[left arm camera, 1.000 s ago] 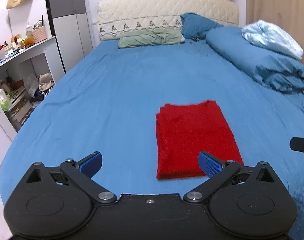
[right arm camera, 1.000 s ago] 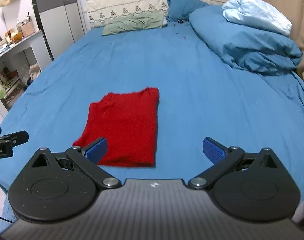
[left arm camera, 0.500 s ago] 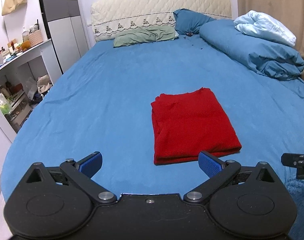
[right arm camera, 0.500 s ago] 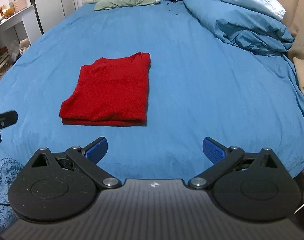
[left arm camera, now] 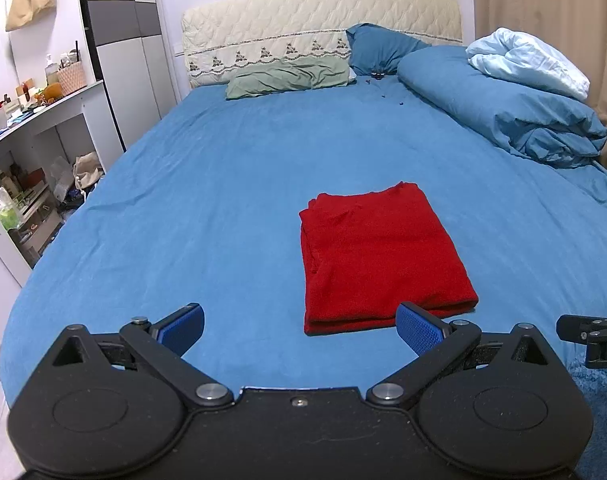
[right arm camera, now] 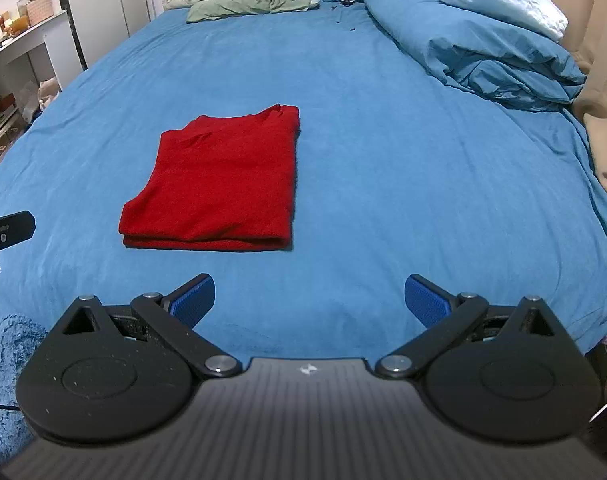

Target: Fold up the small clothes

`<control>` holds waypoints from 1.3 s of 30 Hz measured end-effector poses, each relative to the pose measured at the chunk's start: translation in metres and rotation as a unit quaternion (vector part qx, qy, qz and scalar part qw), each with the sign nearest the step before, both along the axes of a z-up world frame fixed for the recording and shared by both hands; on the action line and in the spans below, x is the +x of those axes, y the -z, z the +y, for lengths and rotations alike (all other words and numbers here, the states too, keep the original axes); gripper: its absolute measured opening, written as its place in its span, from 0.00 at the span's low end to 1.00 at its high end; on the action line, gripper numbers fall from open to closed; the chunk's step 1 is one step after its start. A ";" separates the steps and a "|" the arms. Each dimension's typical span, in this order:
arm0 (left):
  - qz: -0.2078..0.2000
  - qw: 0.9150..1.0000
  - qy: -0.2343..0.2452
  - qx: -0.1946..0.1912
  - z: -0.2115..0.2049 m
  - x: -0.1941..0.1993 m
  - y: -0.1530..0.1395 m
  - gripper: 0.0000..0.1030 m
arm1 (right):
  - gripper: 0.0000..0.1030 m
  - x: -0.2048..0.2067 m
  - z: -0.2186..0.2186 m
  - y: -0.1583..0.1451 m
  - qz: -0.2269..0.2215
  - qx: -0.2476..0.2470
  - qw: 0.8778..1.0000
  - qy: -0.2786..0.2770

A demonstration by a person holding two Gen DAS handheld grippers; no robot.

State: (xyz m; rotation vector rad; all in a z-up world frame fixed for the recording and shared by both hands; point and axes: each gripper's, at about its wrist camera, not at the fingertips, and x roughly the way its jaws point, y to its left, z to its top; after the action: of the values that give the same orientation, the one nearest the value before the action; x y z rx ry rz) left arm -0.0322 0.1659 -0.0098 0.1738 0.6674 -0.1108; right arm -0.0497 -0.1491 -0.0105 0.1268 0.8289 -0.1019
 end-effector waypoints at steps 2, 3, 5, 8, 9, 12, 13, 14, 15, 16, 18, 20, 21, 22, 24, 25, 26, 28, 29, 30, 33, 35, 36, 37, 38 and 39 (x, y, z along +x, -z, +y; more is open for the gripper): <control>0.000 1.000 -0.001 0.002 0.000 0.000 0.000 1.00 | 1.00 0.000 0.001 0.000 0.001 -0.001 1.000 0.000; 0.000 1.000 -0.002 0.002 0.000 0.000 0.000 1.00 | 1.00 0.000 0.002 0.000 0.001 -0.001 1.000 0.000; -0.002 1.000 -0.001 0.001 0.000 -0.001 0.000 1.00 | 1.00 0.000 0.002 0.000 0.001 -0.001 1.000 0.000; -0.004 1.000 -0.002 0.002 -0.002 -0.002 0.000 1.00 | 1.00 0.000 0.002 0.000 0.000 -0.001 1.000 0.000; -0.004 1.000 -0.002 0.004 -0.002 -0.002 0.000 1.00 | 1.00 0.000 0.002 0.000 0.000 -0.001 1.000 0.000; -0.002 1.000 -0.001 0.005 -0.002 -0.002 0.000 1.00 | 1.00 -0.001 0.002 0.000 0.000 -0.001 1.000 0.000; -0.002 1.000 0.000 0.005 -0.002 -0.003 0.000 1.00 | 1.00 0.000 0.003 -0.001 0.000 -0.001 1.000 0.000; -0.002 1.000 0.000 0.005 -0.001 -0.002 -0.001 1.00 | 1.00 0.000 0.003 -0.001 0.000 -0.002 1.000 0.000; -0.003 1.000 0.000 0.006 -0.001 -0.003 -0.001 1.00 | 1.00 0.000 0.003 -0.001 -0.001 -0.002 1.000 0.000; -0.004 1.000 0.000 0.006 0.000 -0.003 -0.001 1.00 | 1.00 0.000 0.003 -0.001 -0.001 -0.001 1.000 -0.001; -0.004 1.000 0.001 0.006 0.002 -0.002 -0.002 1.00 | 1.00 0.000 0.003 -0.001 -0.001 -0.001 1.000 0.000; -0.004 1.000 0.002 0.006 0.003 -0.002 -0.001 1.00 | 1.00 0.000 0.002 -0.001 -0.001 0.000 1.000 -0.001; -0.004 1.000 0.001 0.006 0.002 -0.002 -0.001 1.00 | 1.00 0.000 0.002 -0.001 -0.001 -0.001 1.000 -0.001; -0.003 1.000 0.001 0.006 0.002 -0.002 -0.001 1.00 | 1.00 0.000 0.002 -0.001 -0.001 -0.001 1.000 -0.001; -0.003 1.000 0.002 0.006 0.004 -0.002 -0.001 1.00 | 1.00 0.000 0.002 -0.001 -0.001 0.000 1.000 0.000; -0.003 1.000 0.001 0.006 0.003 -0.002 -0.001 1.00 | 1.00 0.000 0.002 -0.001 -0.001 0.000 1.000 -0.001; -0.004 1.000 0.001 0.006 0.004 -0.002 -0.001 1.00 | 1.00 0.000 0.002 -0.001 -0.001 -0.001 1.000 0.000; -0.004 1.000 0.001 0.006 0.004 -0.002 -0.001 1.00 | 1.00 0.000 0.002 -0.001 -0.001 0.000 1.000 -0.001; -0.004 1.000 0.001 0.006 0.004 -0.002 -0.001 1.00 | 1.00 0.000 0.002 -0.001 -0.001 0.000 1.000 -0.001; -0.004 1.000 0.001 0.006 0.004 -0.002 -0.001 1.00 | 1.00 0.000 0.002 -0.001 -0.001 0.000 1.000 -0.001; -0.004 1.000 0.001 0.006 0.004 -0.002 -0.001 1.00 | 1.00 0.000 0.002 -0.001 -0.001 -0.001 1.000 -0.001; -0.004 1.000 0.000 0.007 0.004 -0.002 -0.001 1.00 | 1.00 0.000 0.003 -0.001 -0.001 0.000 1.000 0.000; -0.004 1.000 0.001 0.007 0.004 -0.002 -0.002 1.00 | 1.00 0.000 0.003 -0.001 0.000 0.000 1.000 -0.001; -0.004 1.000 0.001 0.005 0.004 -0.002 -0.002 1.00 | 1.00 0.000 0.003 -0.001 0.000 0.000 1.000 -0.001; -0.006 1.000 0.002 0.004 0.004 -0.003 -0.002 1.00 | 1.00 0.000 0.003 -0.001 0.000 0.000 1.000 -0.001; -0.007 1.000 0.004 0.002 0.004 -0.003 -0.002 1.00 | 1.00 0.000 0.003 -0.001 0.000 0.000 1.000 -0.002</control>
State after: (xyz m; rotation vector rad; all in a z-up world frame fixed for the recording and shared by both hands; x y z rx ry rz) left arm -0.0355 0.1701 -0.0073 0.1814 0.6522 -0.1158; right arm -0.0498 -0.1458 -0.0090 0.1247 0.8297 -0.0985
